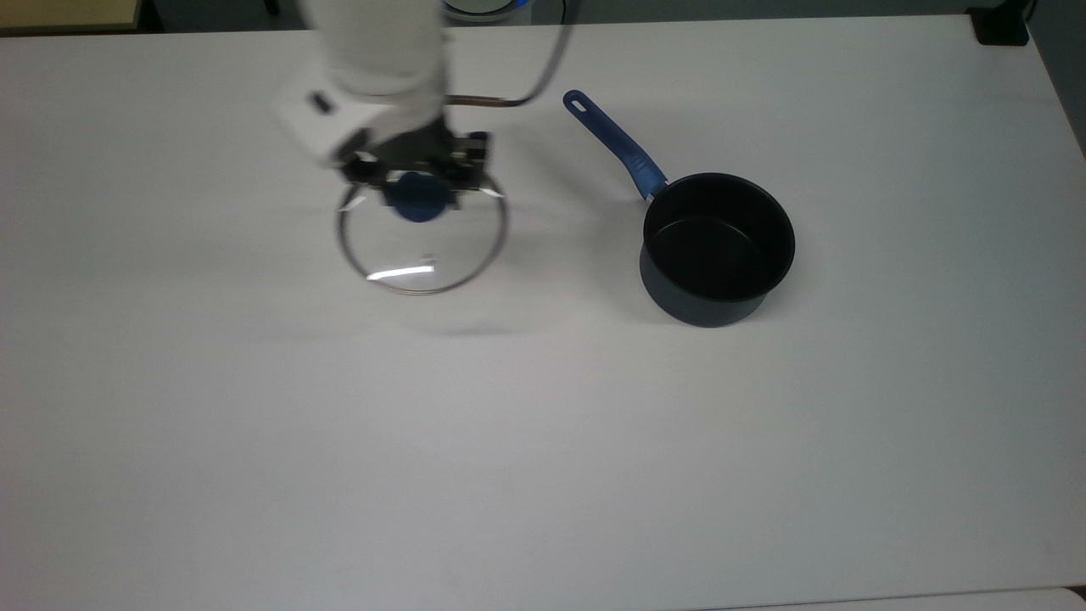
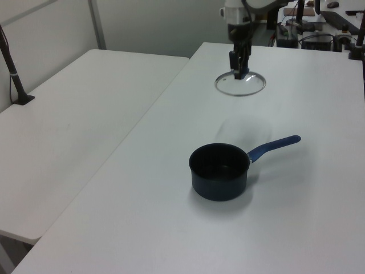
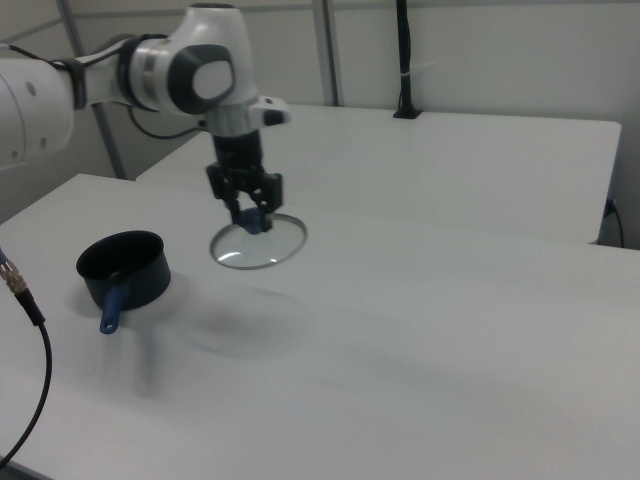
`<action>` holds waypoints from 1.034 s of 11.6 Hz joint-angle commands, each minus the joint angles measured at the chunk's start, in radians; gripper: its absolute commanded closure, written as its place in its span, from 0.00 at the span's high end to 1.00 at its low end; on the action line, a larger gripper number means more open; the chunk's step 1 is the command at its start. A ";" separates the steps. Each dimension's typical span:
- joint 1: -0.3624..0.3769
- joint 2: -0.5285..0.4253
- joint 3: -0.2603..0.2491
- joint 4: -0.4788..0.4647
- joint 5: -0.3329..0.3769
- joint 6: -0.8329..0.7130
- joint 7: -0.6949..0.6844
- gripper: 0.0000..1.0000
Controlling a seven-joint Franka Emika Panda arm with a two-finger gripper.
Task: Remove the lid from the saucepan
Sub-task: 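Carry the lid away from the saucepan and lower it onto the table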
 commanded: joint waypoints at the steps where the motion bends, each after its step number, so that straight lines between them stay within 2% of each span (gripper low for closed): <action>1: -0.085 -0.012 0.001 -0.039 -0.004 0.054 -0.099 0.48; 5: -0.125 0.034 0.007 -0.103 -0.011 0.212 -0.095 0.48; 12: -0.126 0.159 0.012 -0.106 -0.014 0.281 -0.086 0.48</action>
